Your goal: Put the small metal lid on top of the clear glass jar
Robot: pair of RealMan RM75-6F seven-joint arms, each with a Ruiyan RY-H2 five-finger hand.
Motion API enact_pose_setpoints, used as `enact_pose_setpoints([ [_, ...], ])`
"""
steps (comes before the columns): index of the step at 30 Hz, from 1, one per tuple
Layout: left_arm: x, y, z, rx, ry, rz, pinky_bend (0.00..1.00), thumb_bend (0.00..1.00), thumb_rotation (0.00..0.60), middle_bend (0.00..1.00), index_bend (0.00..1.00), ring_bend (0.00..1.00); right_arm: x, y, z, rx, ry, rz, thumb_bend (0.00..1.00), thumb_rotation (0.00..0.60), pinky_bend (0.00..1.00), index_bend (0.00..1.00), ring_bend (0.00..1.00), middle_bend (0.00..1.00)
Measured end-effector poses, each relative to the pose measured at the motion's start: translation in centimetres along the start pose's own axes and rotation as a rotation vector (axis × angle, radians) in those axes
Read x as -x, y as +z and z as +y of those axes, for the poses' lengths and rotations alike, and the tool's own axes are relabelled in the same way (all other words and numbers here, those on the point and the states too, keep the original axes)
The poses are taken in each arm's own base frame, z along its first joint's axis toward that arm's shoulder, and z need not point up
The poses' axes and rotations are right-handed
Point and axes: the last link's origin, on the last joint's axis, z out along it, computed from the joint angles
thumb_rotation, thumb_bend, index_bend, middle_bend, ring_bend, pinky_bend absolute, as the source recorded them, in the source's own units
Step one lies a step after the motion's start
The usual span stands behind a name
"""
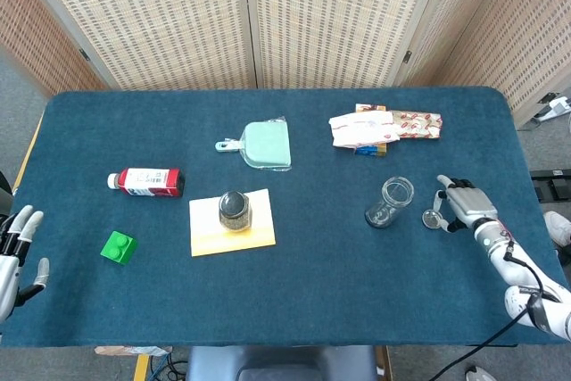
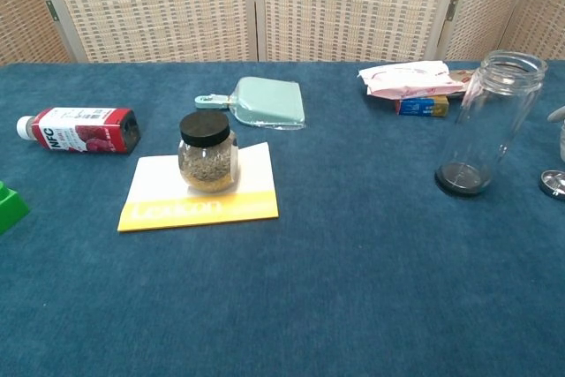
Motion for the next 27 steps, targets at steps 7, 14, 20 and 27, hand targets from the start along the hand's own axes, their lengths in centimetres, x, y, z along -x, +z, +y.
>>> enact_pose_setpoints([
  [7, -0.06, -0.05, 0.0, 0.001, 0.003, 0.002, 0.0, 0.5, 0.6, 0.0, 0.0, 0.0, 0.02, -0.2, -0.36, -0.004, -0.001, 0.009, 0.4, 0.6, 0.0, 0.48, 0.0, 0.0],
  [14, 0.03, -0.03, 0.06, 0.0, 0.007, 0.002, 0.0, 0.5, 0.6, 0.0, 0.0, 0.0, 0.22, -0.2, -0.06, 0.009, -0.005, 0.002, 0.4, 0.6, 0.0, 0.5, 0.0, 0.0],
  [20, 0.02, -0.02, 0.06, 0.0, 0.006, 0.003, 0.0, 0.5, 0.6, 0.0, 0.0, 0.0, 0.23, -0.01, 0.17, 0.02, -0.017, -0.002, 0.41, 0.6, 0.0, 0.5, 0.0, 0.0],
  [27, -0.06, -0.03, 0.05, 0.002, -0.001, 0.005, 0.0, 0.5, 0.6, 0.0, 0.0, 0.0, 0.28, 0.58, 0.32, 0.032, -0.026, -0.005, 0.41, 0.6, 0.0, 0.5, 0.0, 0.0],
])
